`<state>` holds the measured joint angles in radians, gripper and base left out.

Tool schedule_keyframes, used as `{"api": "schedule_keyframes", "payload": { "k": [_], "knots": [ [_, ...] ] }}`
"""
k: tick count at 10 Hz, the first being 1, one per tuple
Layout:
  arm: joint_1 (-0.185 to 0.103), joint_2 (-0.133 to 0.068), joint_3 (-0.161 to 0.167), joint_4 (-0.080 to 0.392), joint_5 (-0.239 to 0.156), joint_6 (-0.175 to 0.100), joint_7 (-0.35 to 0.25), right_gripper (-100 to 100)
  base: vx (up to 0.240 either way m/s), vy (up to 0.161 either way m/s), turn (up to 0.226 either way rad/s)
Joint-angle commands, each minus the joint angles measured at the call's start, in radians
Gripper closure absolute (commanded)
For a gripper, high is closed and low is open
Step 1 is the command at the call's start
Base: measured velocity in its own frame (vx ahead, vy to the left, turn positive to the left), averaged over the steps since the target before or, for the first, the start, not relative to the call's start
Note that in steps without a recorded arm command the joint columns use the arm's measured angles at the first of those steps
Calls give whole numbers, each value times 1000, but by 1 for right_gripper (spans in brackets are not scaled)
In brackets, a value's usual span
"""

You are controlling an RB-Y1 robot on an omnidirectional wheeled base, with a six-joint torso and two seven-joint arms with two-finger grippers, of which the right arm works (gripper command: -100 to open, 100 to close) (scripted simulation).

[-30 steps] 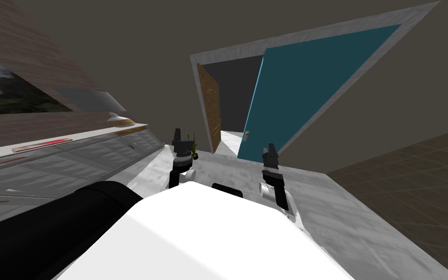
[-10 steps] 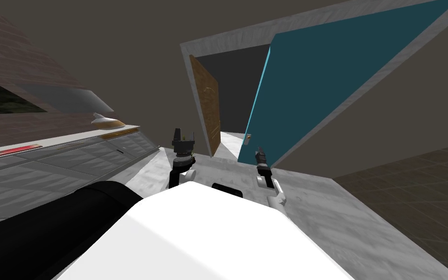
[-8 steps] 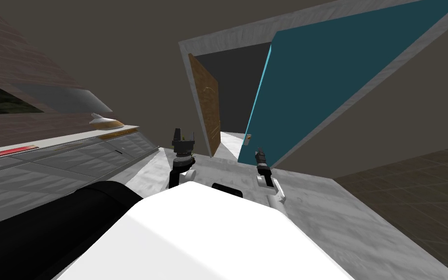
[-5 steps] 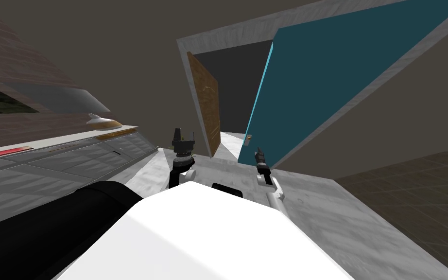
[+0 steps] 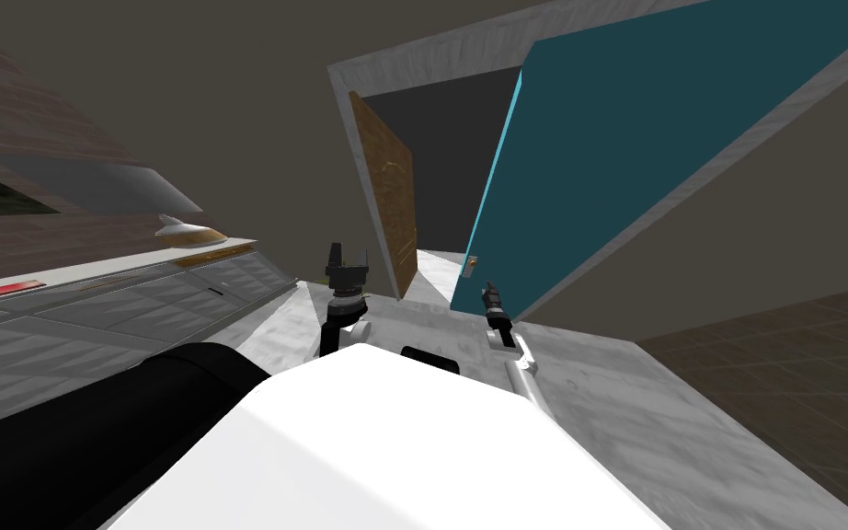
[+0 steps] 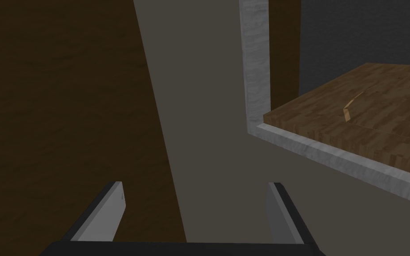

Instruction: Push the door open

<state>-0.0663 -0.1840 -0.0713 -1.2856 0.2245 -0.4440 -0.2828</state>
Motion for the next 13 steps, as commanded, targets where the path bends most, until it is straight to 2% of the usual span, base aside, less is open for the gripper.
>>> {"api": "schedule_keyframes", "payload": {
  "k": [1,4,5,8,13],
  "knots": [
    [-14,-1,-3,29,2,-5,-7,-100,40,7,-4],
    [-73,-19,-15,126,15,-15,-49,-100,79,14,-9],
    [-73,-19,-15,140,15,-15,-49,-100,71,11,-1],
    [-126,-35,-26,242,26,-24,-87,-100,71,14,-8],
    [-200,-57,-40,383,41,-36,-140,-100,102,18,-7]
  ]
}}
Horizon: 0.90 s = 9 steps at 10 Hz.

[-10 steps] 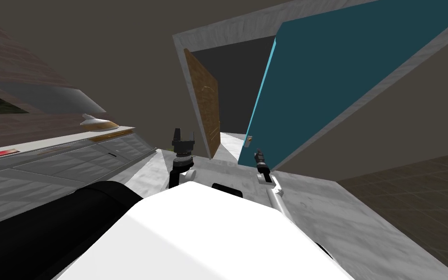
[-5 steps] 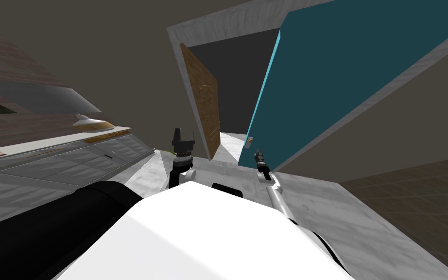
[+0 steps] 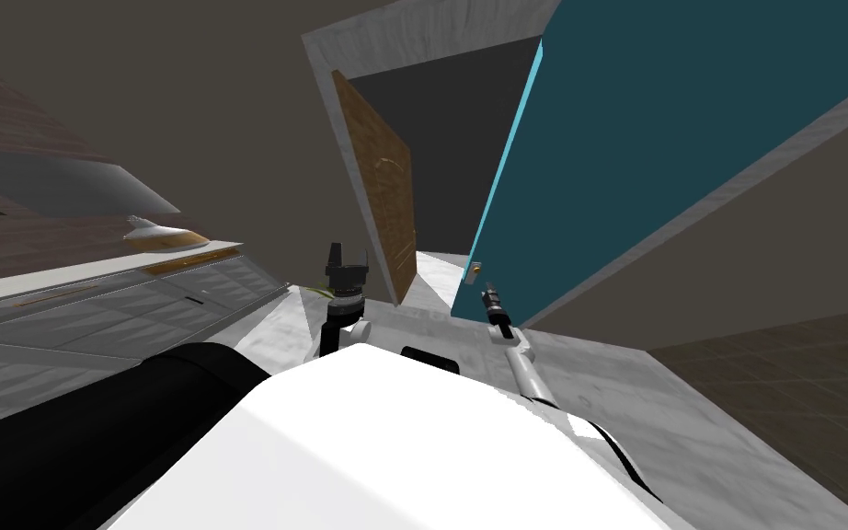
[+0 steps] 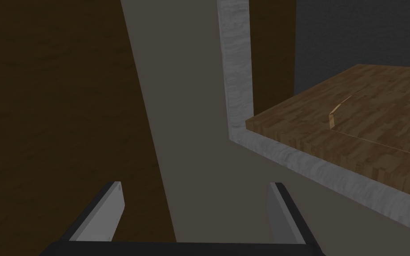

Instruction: Push the door open

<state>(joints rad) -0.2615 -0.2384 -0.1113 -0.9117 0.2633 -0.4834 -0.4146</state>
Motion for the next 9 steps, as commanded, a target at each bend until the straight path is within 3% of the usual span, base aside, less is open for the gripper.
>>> {"api": "schedule_keyframes", "payload": {
  "k": [1,5,7,9],
  "knots": [
    [-17,-6,-3,32,5,1,-17,-100,92,16,-4],
    [-63,-20,-12,120,14,-6,-50,-100,99,12,-6],
    [-76,-23,-14,144,17,-8,-59,-100,74,4,-3],
    [-73,-22,-16,138,14,-7,-54,-100,73,7,12]
  ]
}}
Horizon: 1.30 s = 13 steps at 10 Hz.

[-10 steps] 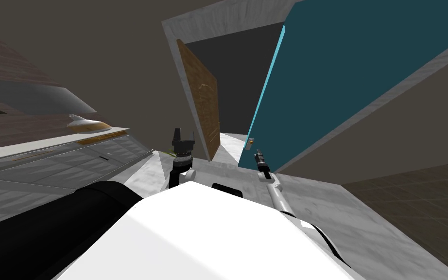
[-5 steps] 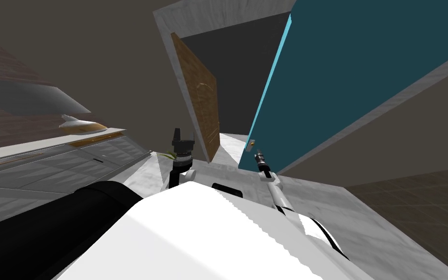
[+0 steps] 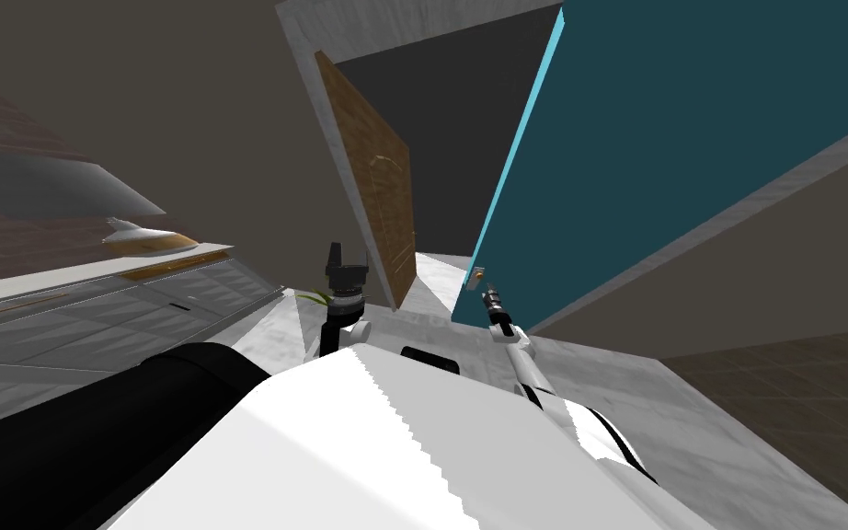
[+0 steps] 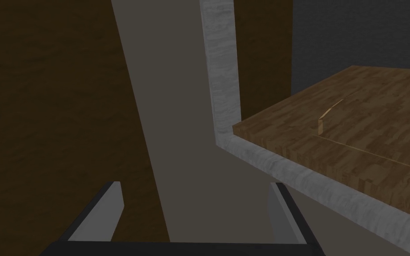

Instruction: Push the door open

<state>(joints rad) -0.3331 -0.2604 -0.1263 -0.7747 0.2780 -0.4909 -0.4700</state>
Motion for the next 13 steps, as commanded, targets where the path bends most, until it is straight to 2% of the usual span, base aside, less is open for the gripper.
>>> {"api": "schedule_keyframes", "payload": {
  "k": [1,8,9,13],
  "knots": [
    [-2,1,-2,2,-2,1,3,-100,183,-10,22],
    [-11,4,-15,16,-10,5,20,-100,185,-6,26],
    [-11,4,-15,16,-10,5,20,100,-14,1,-4],
    [-11,4,-15,16,-10,5,20,100,-11,-1,6]
  ]
}}
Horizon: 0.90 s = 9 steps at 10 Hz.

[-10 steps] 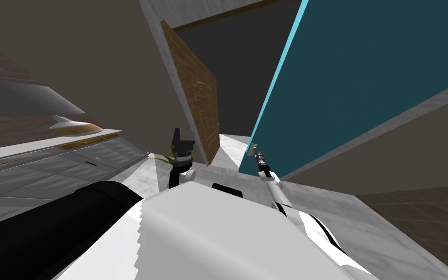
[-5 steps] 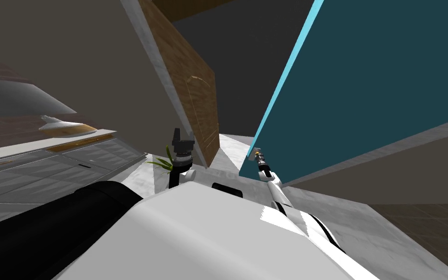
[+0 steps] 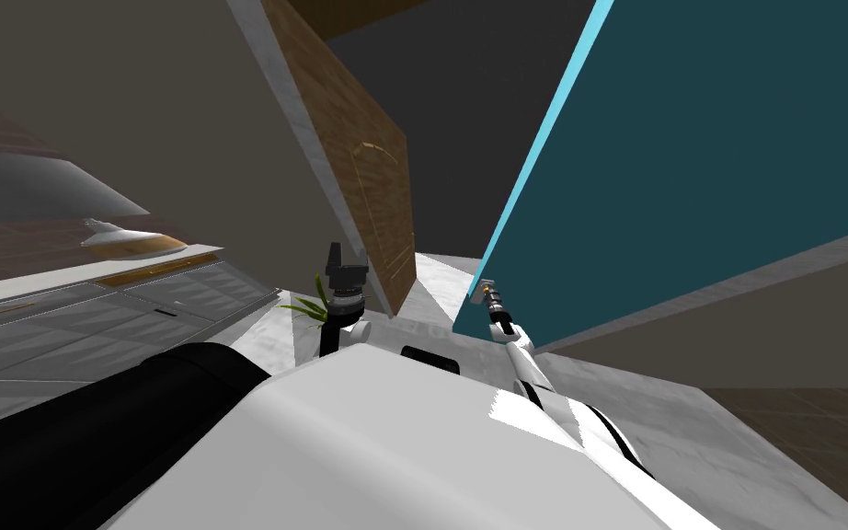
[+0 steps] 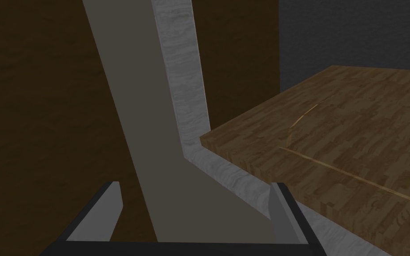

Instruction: Push the door open

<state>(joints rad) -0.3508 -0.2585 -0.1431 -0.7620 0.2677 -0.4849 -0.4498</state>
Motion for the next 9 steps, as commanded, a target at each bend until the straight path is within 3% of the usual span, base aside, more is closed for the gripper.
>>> {"api": "schedule_keyframes", "payload": {
  "k": [1,9],
  "knots": [
    [6,3,1,3,0,-1,0,100,0,0,0],
    [-8,18,-66,8,-23,10,63,100,178,40,-50]
  ]
}}
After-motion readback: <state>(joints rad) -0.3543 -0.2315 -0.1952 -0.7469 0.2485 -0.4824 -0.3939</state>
